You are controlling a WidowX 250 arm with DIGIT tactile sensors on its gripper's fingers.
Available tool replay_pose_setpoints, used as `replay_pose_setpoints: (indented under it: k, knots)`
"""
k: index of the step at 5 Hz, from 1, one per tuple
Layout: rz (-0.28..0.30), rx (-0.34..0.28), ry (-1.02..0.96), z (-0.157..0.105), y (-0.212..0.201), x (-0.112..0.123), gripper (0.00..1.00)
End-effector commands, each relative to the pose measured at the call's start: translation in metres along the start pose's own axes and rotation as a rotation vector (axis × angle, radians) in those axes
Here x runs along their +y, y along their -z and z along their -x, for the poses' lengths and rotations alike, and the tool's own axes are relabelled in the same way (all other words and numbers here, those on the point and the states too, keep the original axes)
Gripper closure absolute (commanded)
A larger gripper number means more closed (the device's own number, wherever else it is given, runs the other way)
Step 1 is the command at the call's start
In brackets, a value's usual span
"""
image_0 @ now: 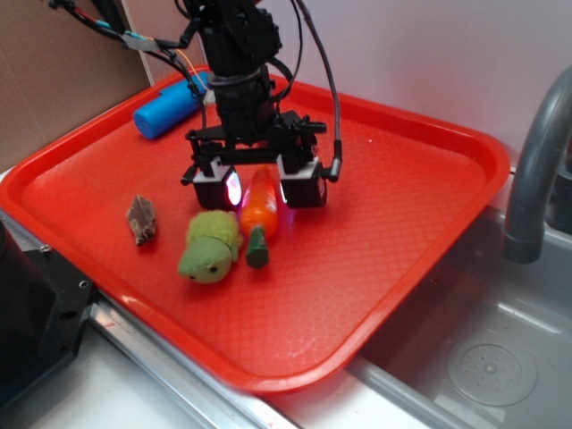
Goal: Grab the carrot.
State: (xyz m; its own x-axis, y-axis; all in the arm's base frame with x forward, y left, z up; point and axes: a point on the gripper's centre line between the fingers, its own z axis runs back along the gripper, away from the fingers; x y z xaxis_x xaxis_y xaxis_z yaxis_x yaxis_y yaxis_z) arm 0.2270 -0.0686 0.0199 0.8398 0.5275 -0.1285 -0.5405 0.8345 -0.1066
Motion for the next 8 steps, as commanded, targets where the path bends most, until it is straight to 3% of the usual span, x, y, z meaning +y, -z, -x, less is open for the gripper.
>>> replay_pose_setpoints:
  k: [1, 2, 3, 4, 5, 6, 7, 8]
  knots:
    - [-0.058, 0.094, -0.119, -0.004, 0.028, 0.005, 1.0]
    - [-0.057, 0.06, -0.218, -0.003, 0.009, 0.016, 1.0]
    - [-0.035, -0.017, -0.073, -0.007, -0.041, 0.037, 1.0]
    - [0.013, -0.135, 0.176, -0.01, -0.093, 0.063, 1.0]
    - [0.035, -0.147, 0.381, -0.007, -0.145, 0.08, 1.0]
    - [0.093, -0.106, 0.564, -0.011, -0.162, 0.102, 1.0]
    - [0.032, -0.053, 0.533, -0.016, -0.165, 0.102, 1.0]
    - [-0.065, -0.016, 0.525, -0.022, -0.164, 0.092, 1.0]
